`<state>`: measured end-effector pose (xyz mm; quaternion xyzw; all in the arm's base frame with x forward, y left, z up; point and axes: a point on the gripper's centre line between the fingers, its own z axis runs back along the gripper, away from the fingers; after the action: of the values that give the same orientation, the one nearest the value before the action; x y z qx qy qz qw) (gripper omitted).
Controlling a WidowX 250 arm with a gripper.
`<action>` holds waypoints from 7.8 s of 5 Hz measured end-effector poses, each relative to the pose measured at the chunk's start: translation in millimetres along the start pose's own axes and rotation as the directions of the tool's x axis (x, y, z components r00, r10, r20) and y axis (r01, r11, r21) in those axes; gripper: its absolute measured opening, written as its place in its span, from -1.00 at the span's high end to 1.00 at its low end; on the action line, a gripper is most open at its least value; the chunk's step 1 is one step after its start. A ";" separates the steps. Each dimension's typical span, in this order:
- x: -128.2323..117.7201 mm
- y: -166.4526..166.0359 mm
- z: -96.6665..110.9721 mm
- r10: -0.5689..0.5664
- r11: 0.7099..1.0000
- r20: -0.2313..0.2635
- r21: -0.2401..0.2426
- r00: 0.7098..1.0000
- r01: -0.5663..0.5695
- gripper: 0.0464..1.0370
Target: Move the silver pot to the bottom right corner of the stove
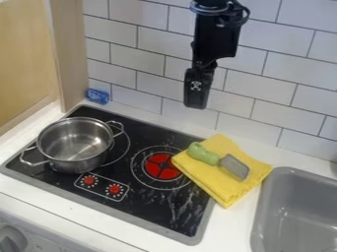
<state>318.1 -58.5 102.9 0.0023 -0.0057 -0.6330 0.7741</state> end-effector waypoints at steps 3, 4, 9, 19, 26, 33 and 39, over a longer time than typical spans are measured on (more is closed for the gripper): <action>-17.2 -20.8 -15.7 0.066 0.996 -0.040 -0.054 0.997 -0.068 -0.92; -43.5 -24.6 -12.9 0.182 0.983 -0.045 -0.025 0.982 -0.183 -0.92; -114.5 -82.5 -33.4 0.526 0.846 0.039 0.083 0.850 -0.527 -0.92; -129.4 -79.8 -100.8 0.489 0.866 0.018 0.108 0.872 -0.488 0.50; -121.2 -76.7 -47.2 0.481 0.855 0.084 0.175 0.872 -0.489 0.96; -4.9 -125.2 -66.9 0.092 0.980 0.060 0.173 0.994 -0.102 0.96; -9.6 -138.3 -104.2 0.038 0.995 -0.051 0.095 0.998 -0.033 0.01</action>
<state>181.9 -76.9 -2.9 0.0555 -0.0150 -0.6180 0.7841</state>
